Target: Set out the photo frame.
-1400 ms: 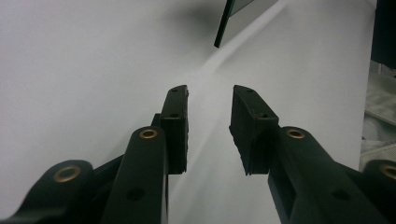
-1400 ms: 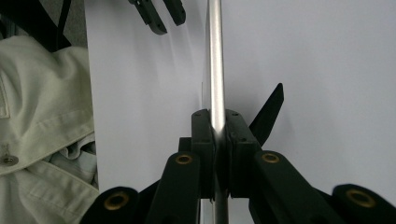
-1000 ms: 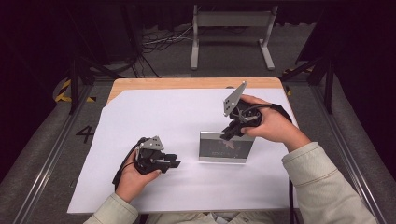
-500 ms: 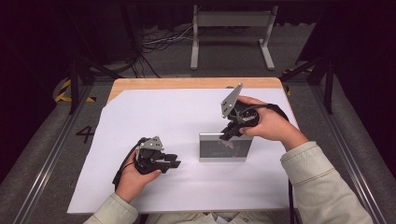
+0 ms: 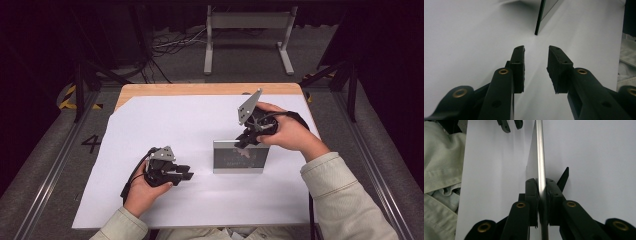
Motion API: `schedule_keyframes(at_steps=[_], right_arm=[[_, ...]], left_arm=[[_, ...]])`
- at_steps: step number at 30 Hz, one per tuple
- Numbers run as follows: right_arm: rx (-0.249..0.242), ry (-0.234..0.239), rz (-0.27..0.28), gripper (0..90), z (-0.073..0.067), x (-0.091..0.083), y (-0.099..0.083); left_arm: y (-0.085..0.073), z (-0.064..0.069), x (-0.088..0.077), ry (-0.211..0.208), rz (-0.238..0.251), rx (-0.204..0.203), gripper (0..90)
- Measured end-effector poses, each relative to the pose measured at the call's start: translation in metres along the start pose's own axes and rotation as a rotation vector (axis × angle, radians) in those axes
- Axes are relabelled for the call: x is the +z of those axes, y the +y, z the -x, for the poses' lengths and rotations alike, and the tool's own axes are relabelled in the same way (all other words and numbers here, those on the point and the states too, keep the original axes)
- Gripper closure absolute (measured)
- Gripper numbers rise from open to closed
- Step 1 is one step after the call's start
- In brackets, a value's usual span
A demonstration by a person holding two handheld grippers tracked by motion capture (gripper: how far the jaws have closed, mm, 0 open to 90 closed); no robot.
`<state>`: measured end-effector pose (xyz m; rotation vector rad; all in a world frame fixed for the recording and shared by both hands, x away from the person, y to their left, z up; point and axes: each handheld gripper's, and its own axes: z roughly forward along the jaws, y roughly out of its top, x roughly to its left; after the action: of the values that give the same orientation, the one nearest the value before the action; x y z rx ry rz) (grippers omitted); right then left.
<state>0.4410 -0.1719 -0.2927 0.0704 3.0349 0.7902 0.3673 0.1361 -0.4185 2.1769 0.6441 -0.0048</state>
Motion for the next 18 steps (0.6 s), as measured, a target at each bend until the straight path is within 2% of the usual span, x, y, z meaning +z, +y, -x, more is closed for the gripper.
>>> schedule_keyframes(at_steps=[7,15,18], right_arm=[[0.007,-0.03,0.017,79.2,0.0018,0.0005,-0.0022],[0.022,-0.053,0.035,68.4,0.0039,0.0012,-0.0043],[0.029,-0.063,0.061,61.0,0.0044,0.0004,-0.0048]], left_arm=[[-0.0001,-0.0001,0.0,0.0,0.0,0.0,67.8],[0.0,0.0,0.0002,0.0,0.001,0.0,67.7],[0.0,-0.0001,0.0002,0.0,0.0,0.0,67.7]])
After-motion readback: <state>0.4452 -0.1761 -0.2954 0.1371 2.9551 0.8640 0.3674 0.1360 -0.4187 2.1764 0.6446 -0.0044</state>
